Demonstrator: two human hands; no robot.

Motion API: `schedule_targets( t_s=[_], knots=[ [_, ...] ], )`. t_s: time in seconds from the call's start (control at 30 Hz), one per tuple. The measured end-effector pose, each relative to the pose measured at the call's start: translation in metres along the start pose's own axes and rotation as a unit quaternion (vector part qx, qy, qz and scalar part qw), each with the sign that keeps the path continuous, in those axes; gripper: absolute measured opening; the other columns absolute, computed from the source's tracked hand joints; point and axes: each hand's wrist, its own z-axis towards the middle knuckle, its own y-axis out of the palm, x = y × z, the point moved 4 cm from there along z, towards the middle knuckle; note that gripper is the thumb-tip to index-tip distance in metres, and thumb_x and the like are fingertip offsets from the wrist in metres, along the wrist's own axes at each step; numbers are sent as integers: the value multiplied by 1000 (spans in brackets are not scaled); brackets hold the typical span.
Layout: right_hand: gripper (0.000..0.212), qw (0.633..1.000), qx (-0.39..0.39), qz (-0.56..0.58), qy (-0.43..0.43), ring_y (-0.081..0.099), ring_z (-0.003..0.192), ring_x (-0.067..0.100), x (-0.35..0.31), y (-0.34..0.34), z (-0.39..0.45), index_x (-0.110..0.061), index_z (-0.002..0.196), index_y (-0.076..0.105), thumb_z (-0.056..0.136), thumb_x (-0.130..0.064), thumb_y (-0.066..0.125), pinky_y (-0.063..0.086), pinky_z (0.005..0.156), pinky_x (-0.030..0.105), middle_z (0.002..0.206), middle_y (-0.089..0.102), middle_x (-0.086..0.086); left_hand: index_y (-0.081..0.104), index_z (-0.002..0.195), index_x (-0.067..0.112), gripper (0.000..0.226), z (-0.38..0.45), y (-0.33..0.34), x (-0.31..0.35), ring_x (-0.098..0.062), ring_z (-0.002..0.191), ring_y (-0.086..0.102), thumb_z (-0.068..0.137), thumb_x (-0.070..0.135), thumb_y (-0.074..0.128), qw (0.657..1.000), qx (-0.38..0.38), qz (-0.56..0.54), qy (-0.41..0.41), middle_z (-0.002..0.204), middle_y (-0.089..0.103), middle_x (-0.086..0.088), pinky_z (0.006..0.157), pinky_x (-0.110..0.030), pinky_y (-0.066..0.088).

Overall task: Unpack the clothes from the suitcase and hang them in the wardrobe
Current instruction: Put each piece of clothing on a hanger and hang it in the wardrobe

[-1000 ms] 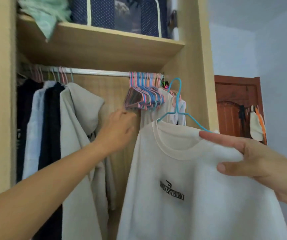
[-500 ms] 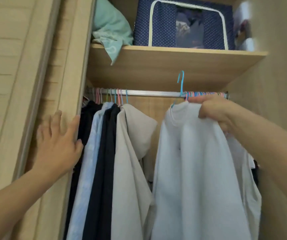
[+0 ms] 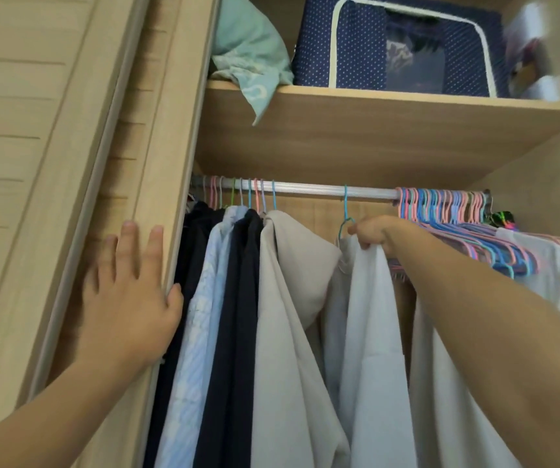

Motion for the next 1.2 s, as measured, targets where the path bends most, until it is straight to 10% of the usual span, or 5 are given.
schedule_targets(
  t_s=[0.4, 0.7, 0.93, 1.03, 1.2],
  knots=[
    [48, 986, -19, 146, 77, 51, 123, 42, 10, 26, -34, 3, 142, 40, 94, 7, 40, 44, 106, 50, 132, 52, 24, 10, 162, 21, 88, -1, 2, 3, -41, 152, 13, 91, 35, 60, 1000, 22, 4, 17, 168, 6, -17, 117, -63, 22],
    [24, 974, -128, 178, -66, 66, 101, 39, -130, 131, -40, 0, 113, 53, 92, 3, 42, 55, 91, 53, 111, 64, 21, 14, 161, 19, 85, 0, 4, 1, -44, 151, 16, 88, 39, 50, 1000, 23, 5, 18, 168, 8, -18, 116, -65, 25],
    [60, 968, -148, 125, -157, 65, 106, 17, -58, 94, -85, -26, 127, 58, 97, -69, 30, 52, 89, 35, 121, 65, -6, 20, 158, 8, 89, -6, 4, 18, -53, 143, 22, 80, 17, 63, 999, 34, -13, -30, 165, 16, -23, 113, -71, 23],
    [43, 966, 105, -146, -186, 60, 107, 32, 1, 36, -69, -16, 104, 68, 101, -51, 42, 48, 87, 38, 104, 68, 7, 23, 156, 6, 92, -7, 6, 25, -53, 140, 25, 76, 17, 67, 998, 40, -15, -45, 163, 20, -23, 111, -71, 24],
    [31, 763, 309, -564, -63, 47, 111, 32, 66, -36, -61, -14, 113, 65, 90, -18, 44, 40, 94, 42, 115, 58, 11, 22, 157, 5, 92, -9, 7, 25, -55, 139, 26, 76, 14, 66, 998, 53, -8, -40, 161, 22, -25, 110, -72, 26]
  ],
)
